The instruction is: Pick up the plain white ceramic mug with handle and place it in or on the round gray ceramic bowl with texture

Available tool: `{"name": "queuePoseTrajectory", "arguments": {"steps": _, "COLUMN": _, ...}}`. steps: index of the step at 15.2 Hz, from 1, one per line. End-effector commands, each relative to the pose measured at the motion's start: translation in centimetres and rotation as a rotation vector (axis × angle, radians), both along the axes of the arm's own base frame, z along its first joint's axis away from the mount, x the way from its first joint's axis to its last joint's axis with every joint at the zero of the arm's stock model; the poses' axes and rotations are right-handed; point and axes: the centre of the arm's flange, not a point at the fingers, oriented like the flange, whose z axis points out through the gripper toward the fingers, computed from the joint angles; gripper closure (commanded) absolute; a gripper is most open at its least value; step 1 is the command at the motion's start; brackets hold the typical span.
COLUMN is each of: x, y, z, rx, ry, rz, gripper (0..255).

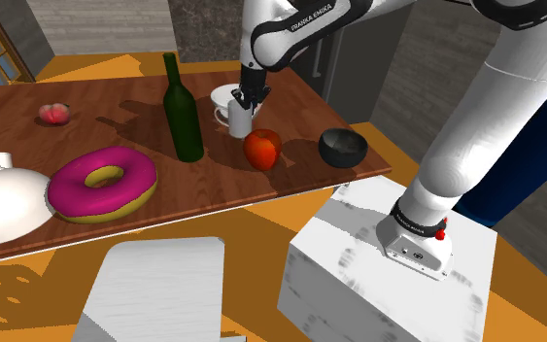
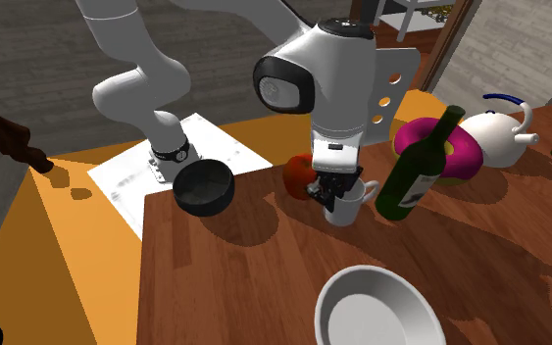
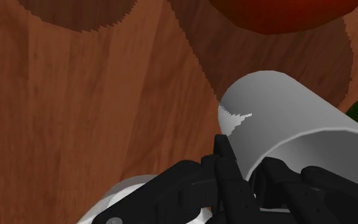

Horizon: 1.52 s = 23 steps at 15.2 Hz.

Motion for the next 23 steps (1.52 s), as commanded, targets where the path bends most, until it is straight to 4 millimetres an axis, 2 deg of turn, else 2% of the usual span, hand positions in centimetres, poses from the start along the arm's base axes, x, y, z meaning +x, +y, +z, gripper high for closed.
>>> {"name": "queuePoseTrajectory", "arguments": {"steps": 1, "x": -0.1, "y": 0.1, "z": 1.1, "rx": 0.000, "ry": 0.001, "rz": 0.000, "gripper": 255}}
{"name": "queuePoseTrajectory", "arguments": {"steps": 20, "x": -0.1, "y": 0.1, "z": 10.8, "rx": 0.000, "ry": 0.001, "rz": 0.000, "gripper": 255}}
{"name": "queuePoseTrajectory", "arguments": {"steps": 23, "x": -3.6, "y": -1.8, "z": 11.1, "rx": 0.000, "ry": 0.001, "rz": 0.000, "gripper": 255}}
